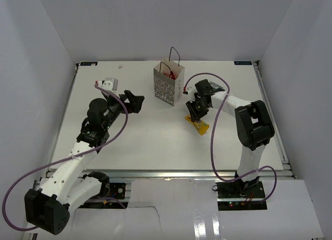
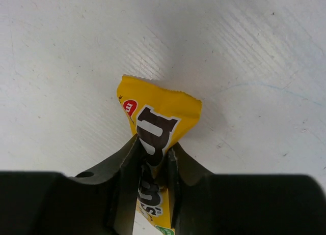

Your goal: Place the snacks into the paper bag

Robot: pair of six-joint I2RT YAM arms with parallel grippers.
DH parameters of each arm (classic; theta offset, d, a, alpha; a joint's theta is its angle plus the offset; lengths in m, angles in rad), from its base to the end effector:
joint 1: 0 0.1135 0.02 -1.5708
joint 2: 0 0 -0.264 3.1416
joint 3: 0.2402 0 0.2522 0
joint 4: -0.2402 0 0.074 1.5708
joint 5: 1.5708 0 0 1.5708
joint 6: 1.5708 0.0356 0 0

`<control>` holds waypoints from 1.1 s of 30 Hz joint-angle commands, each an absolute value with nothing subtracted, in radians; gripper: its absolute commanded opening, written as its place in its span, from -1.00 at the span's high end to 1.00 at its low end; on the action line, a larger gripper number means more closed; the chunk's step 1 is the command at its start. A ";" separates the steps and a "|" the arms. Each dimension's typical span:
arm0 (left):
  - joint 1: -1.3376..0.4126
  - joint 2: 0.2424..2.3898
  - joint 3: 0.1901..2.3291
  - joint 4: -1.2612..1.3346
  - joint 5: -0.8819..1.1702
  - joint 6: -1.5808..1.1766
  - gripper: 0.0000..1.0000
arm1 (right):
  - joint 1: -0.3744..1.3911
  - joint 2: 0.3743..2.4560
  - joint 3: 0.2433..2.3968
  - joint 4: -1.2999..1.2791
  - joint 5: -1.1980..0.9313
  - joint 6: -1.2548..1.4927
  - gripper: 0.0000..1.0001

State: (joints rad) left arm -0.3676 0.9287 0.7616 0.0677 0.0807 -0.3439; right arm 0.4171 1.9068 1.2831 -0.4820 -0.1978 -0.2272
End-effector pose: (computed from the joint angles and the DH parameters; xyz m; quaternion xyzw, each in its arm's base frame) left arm 0.2065 -0.0826 0.3325 0.0359 0.7404 -0.2616 0.6182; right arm 0.3535 0.1643 0.1710 -0.3282 0.9113 0.1174 0.2192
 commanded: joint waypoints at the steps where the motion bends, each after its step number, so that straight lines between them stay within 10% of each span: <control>1: -0.360 0.832 0.649 0.077 0.051 -0.466 -0.96 | 0.420 1.904 1.313 -0.534 -0.233 -0.242 0.48; 19: -0.360 0.894 0.351 0.210 0.202 -0.710 -0.96 | 0.387 1.650 1.583 -0.347 -0.610 -0.503 0.85; 33: -0.360 0.839 0.319 0.221 0.221 -0.729 -0.96 | 0.488 1.819 1.813 0.227 -0.244 -0.265 0.85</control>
State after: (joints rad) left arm -0.3676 0.8669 0.3248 0.1959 0.2077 -0.7235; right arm 0.4660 1.7958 1.7725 0.0280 -0.3645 -0.3138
